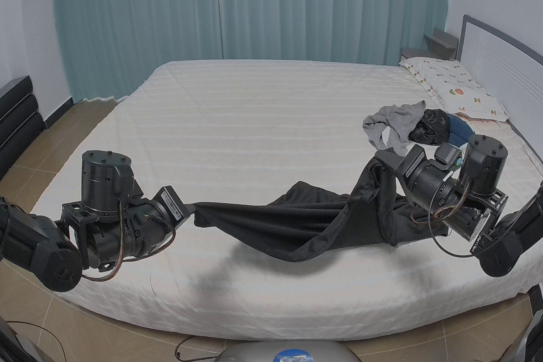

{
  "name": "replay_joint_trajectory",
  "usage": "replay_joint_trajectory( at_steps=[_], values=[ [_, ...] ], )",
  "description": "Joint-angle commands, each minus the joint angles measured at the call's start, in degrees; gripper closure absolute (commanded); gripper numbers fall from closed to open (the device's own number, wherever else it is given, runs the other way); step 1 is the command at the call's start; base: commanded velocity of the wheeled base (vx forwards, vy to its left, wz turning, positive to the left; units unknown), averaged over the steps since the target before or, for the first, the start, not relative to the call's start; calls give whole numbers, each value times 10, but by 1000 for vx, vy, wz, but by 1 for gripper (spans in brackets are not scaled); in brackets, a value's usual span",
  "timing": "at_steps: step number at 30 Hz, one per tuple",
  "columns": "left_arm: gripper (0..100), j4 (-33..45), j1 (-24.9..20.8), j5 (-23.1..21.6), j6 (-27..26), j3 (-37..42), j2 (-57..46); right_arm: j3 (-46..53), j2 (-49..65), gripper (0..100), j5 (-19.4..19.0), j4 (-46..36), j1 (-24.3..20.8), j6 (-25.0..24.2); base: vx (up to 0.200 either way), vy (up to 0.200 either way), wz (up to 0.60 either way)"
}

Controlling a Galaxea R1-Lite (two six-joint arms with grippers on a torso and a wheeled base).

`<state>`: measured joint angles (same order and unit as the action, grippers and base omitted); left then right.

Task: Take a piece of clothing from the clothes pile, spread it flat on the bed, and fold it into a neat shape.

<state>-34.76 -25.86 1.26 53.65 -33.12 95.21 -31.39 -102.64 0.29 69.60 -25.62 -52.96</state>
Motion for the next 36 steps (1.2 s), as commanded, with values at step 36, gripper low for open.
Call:
replay_joint_trajectory(
  at_steps=[36],
  values=[
    [100, 267, -7, 52, -20, -347, -39, -332, 170, 100, -43, -326, 87, 111, -33, 0, 0]
  ],
)
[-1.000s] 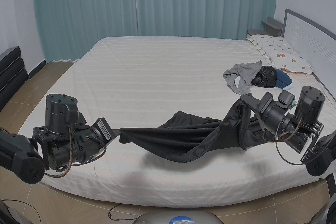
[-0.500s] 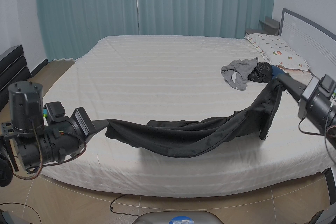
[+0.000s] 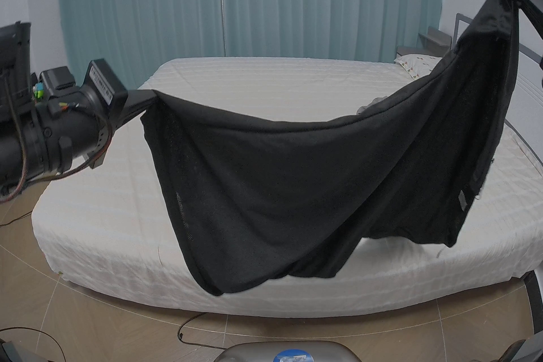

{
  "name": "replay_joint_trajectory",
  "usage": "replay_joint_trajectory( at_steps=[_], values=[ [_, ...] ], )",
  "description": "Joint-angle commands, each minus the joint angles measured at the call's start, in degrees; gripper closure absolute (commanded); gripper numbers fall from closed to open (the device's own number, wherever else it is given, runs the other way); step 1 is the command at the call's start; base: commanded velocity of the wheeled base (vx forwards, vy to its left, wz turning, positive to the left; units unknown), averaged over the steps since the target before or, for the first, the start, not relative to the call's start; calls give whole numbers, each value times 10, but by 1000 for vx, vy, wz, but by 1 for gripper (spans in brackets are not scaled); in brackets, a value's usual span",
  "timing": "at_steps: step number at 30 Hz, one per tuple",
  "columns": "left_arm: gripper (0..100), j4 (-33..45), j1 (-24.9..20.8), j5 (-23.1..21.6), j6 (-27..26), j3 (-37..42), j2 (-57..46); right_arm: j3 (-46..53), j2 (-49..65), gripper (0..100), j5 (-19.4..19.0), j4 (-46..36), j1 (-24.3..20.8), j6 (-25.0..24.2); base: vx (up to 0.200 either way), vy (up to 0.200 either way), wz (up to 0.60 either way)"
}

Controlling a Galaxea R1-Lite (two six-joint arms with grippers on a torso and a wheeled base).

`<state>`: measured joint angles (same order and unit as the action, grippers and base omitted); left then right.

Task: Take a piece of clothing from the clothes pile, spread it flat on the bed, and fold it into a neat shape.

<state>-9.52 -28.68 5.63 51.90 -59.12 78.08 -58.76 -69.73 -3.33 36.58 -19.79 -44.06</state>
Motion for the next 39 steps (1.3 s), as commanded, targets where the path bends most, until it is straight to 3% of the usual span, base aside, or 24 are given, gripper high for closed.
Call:
replay_joint_trajectory(
  at_steps=[1, 9, 20, 27, 39],
  values=[
    [100, 14, 25, 8, -2, -92, 144, -56, -175, 100, -7, 17, 29, 31, 200, 0, 0],
    [100, 12, 46, 4, -3, -140, 226, -62, -303, 100, -1, 149, 30, 54, 200, 0, 0],
    [100, 14, 76, -33, -3, -212, 317, -93, -373, 100, -9, 153, 54, 54, 200, 0, 0],
    [100, 13, 76, -33, -1, -232, 386, -170, -429, 100, -16, 143, 64, 56, 200, 0, 0],
    [100, 8, 86, -33, 0, -296, 477, -173, -552, 100, -10, 168, 75, 53, 0, 0, 0]
  ],
)
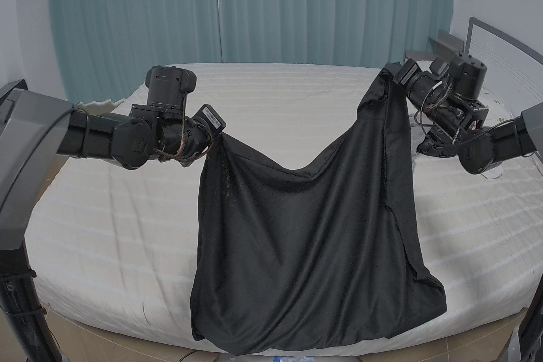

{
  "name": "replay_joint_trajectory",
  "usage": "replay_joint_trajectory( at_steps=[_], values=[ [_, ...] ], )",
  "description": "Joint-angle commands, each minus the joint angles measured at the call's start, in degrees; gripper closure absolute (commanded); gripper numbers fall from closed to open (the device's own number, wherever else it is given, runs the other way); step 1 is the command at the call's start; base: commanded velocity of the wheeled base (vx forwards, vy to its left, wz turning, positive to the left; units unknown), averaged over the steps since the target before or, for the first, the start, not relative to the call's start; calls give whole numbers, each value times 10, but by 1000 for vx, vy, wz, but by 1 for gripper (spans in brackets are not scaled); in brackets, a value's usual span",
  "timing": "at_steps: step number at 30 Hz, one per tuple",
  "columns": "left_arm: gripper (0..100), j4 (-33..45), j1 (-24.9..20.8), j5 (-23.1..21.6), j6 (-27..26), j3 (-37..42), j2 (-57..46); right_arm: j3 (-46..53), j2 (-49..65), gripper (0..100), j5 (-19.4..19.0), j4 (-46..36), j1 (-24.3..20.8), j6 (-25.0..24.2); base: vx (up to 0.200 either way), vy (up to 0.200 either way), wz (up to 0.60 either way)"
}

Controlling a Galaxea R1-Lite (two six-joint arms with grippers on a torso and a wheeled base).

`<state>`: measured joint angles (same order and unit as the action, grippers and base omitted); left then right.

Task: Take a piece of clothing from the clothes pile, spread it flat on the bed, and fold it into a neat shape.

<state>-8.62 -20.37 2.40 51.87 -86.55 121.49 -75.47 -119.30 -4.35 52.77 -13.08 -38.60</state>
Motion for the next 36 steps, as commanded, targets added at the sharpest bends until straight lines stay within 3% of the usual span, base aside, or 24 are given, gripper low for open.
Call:
replay_joint_trajectory(
  at_steps=[1, 19, 20, 22, 23, 30, 32, 36],
  values=[
    [100, -2, 5, 0, 2, -38, 65, -8, -82, 100, 1, 10, 11, -2, 0, 0, 0],
    [100, -5, 33, 4, 2, -136, 209, -63, -219, 100, 14, 12, 29, -3, 0, 0, 0],
    [0, -5, 34, 5, 2, -142, 217, -64, -225, 100, 14, 11, 29, -2, 0, 0, 0],
    [0, -5, 36, 6, 2, -151, 234, -66, -239, 100, 14, 8, 27, -2, 0, 0, 0],
    [0, -4, 37, 6, 2, -157, 240, -65, -248, 0, 15, 8, 26, 0, 0, 0, 0],
    [0, -4, 47, 21, 0, -159, 250, -66, -274, 0, 15, -2, 33, 3, 0, 0, 0],
    [0, -3, 60, 33, 2, -152, 244, -93, -275, 0, 40, -53, 54, 2, 0, 0, 0],
    [0, 31, 68, 28, 37, -139, 226, -129, -279, 0, 71, -79, 78, -6, 0, 0, 0]
  ],
)
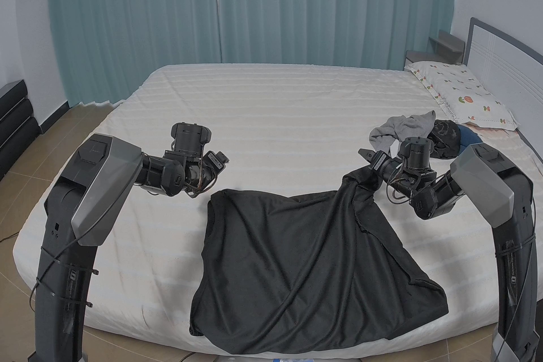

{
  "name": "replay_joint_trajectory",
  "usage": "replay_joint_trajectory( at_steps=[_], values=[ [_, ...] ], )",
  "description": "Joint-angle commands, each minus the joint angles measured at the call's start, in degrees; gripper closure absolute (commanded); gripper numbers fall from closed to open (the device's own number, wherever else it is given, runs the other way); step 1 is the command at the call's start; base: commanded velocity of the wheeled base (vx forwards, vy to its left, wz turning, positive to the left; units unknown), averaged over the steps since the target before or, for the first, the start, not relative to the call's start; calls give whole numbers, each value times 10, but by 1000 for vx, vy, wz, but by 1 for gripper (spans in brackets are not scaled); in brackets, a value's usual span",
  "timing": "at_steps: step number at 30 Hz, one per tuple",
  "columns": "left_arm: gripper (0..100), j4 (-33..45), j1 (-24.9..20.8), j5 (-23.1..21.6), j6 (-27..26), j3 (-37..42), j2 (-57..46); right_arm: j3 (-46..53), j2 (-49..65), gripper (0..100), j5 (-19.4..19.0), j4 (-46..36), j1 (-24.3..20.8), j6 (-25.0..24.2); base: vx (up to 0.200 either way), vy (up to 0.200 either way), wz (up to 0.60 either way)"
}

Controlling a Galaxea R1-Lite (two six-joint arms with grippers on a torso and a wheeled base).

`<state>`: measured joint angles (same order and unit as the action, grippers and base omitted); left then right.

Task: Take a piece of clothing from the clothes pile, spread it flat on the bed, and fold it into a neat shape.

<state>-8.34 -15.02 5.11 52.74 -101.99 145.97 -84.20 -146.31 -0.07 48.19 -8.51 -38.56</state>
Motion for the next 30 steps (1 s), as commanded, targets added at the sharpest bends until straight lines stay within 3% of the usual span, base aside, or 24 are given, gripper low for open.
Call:
replay_joint_trajectory(
  at_steps=[1, 4, 9, 13, 19, 23, 30],
  values=[
    [0, 36, 15, -1, 32, 19, -25, -40, -7, 0, 29, -35, 35, -6, 0, 0, 0],
    [0, 47, 20, -13, 41, 46, -46, -39, -5, 0, 31, -42, 44, -6, 0, 0, 0],
    [0, 42, 30, -78, 49, 130, -96, -49, -4, 0, 31, -42, 59, -21, 0, 0, 0],
    [0, 32, 32, -87, 54, 170, -114, -37, 4, 0, 31, -42, 54, -37, 0, 0, 0],
    [0, -9, 32, -109, 103, 226, -136, 49, 42, 0, 24, -43, 37, -35, 0, 0, 0],
    [0, -55, 32, -116, 145, 270, -151, 104, 66, 0, 24, -45, 16, 2, 0, 0, 0],
    [0, -132, 32, -116, 148, 327, -150, 178, 78, 0, 31, -40, -34, 88, 0, 0, 0]
  ],
)
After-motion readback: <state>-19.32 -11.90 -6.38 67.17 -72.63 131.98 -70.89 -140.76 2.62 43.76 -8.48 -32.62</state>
